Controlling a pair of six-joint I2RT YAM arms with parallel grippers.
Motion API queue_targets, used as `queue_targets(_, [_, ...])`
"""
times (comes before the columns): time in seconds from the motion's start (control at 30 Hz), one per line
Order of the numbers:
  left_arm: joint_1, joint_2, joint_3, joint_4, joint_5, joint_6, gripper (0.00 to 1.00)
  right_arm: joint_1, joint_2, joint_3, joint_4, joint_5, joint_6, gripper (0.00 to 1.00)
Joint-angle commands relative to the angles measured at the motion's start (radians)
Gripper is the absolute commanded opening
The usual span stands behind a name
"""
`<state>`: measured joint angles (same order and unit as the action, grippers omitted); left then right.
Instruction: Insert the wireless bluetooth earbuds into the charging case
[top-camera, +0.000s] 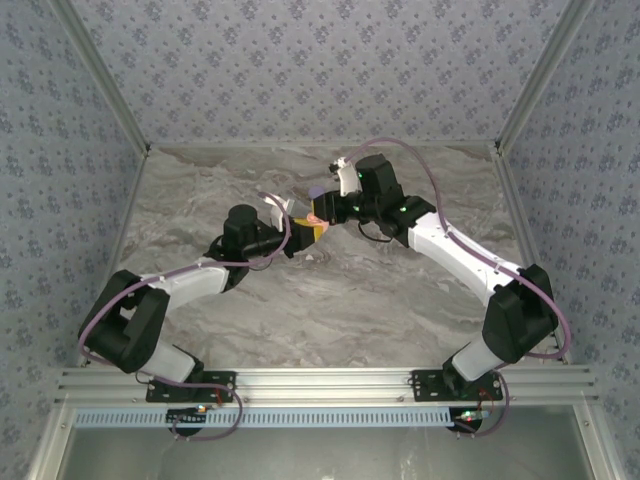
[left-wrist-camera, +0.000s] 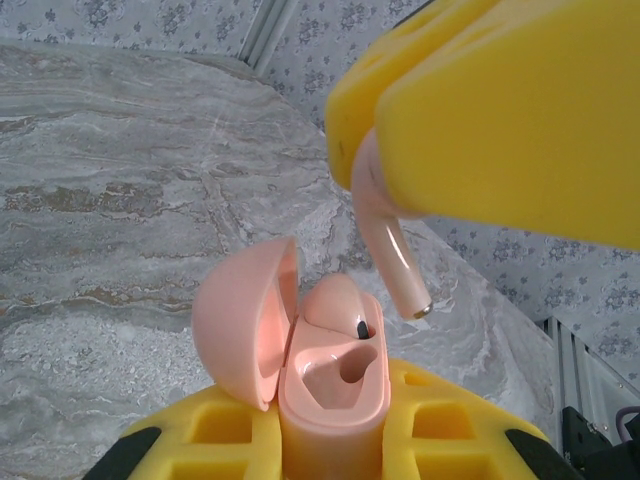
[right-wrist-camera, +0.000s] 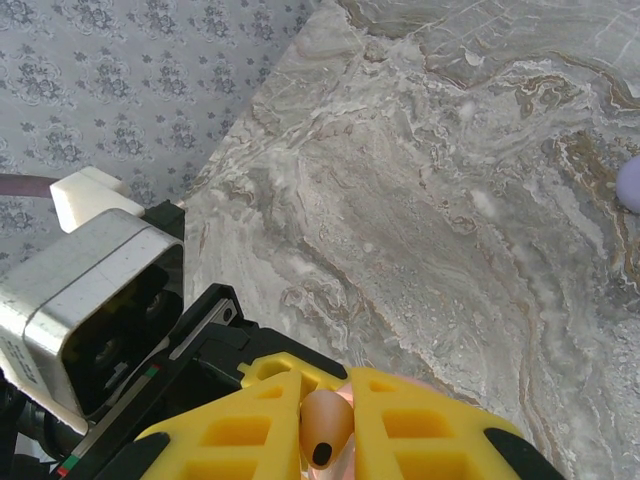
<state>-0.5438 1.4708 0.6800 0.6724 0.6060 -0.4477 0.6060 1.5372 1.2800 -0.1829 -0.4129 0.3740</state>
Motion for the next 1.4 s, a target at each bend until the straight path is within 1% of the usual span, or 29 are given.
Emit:
queue_targets(0.0, [-0.004, -0.038, 0.041, 0.003, 0.018, -0.008, 0.09, 0.008, 0.006, 0.035, -0.003, -0.010, -0.018, 0.19])
queue_targets(0.93, [-0.005, -0.085, 0.041, -0.022, 0.012, -0.008, 0.09, 0.021, 0.022, 0.034, -0.027, 0.023, -0.045, 0.19])
queue_targets(1.37, [-0.003, -0.098, 0.043, -0.048, -0.025, -0.001, 0.09, 0.036, 0.019, 0.041, -0.070, 0.023, -0.096, 0.18])
